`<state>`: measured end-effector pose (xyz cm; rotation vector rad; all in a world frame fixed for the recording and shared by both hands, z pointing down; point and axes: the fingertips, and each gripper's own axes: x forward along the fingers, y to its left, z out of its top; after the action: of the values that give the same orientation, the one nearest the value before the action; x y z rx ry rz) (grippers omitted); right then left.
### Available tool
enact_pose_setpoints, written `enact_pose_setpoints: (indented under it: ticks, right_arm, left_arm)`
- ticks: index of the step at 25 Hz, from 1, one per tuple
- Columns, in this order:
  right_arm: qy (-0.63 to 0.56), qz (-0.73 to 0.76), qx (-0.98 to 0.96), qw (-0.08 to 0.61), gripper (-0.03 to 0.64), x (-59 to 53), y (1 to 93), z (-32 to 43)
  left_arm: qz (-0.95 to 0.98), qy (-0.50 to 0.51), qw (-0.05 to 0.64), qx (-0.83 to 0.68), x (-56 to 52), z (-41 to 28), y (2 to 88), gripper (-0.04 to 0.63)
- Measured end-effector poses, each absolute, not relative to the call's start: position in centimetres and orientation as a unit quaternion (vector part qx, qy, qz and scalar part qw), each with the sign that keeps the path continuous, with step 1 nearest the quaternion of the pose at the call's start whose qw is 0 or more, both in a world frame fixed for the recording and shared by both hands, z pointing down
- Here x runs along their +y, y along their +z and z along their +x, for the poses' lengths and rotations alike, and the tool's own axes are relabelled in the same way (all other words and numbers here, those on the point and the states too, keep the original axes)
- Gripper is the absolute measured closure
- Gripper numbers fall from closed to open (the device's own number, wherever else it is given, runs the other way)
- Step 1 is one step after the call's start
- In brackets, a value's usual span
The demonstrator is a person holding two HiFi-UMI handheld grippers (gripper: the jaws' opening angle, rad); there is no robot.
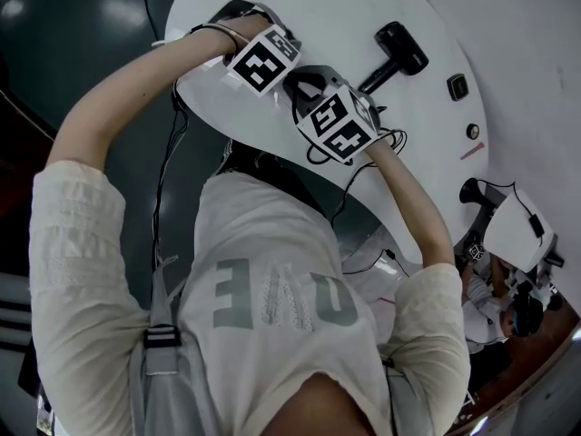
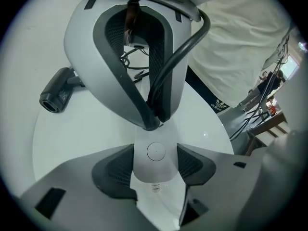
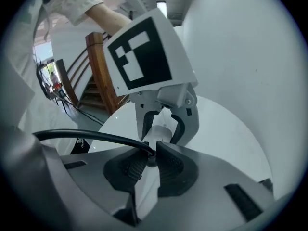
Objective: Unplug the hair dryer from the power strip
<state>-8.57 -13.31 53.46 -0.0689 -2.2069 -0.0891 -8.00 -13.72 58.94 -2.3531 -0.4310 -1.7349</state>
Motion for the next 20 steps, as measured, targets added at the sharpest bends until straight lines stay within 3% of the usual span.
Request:
enact_pose_setpoints:
  ticks: [4,8,15,20]
  right_arm:
    - [-0.123,-0.026,-0.887,0.443,0.562,-12.7,53.2,-8.5]
    - [-0.118,-0.017,-0.889,0.443,0.566,-12.7,53.0,-8.4]
    - [0.136,0.058,-0.903,0.404,0.569,-15.2,52.8,-7.8]
    - [0.020,0.040,-0.909,0.414,0.569,-14.1,52.0,-8.0]
  left_arm:
    - [-0.787,-0.594,0.093,-0.143,-13.8,-8.0,59.1,0.327]
    - [-0.789,-0.595,0.083,-0.133,-13.8,-7.8,59.2,0.327]
    - [-0.783,-0.604,0.079,-0.128,-14.0,-7.7,59.2,0.327]
    - [-0.785,-0.603,0.076,-0.118,-13.9,-7.6,59.1,0.327]
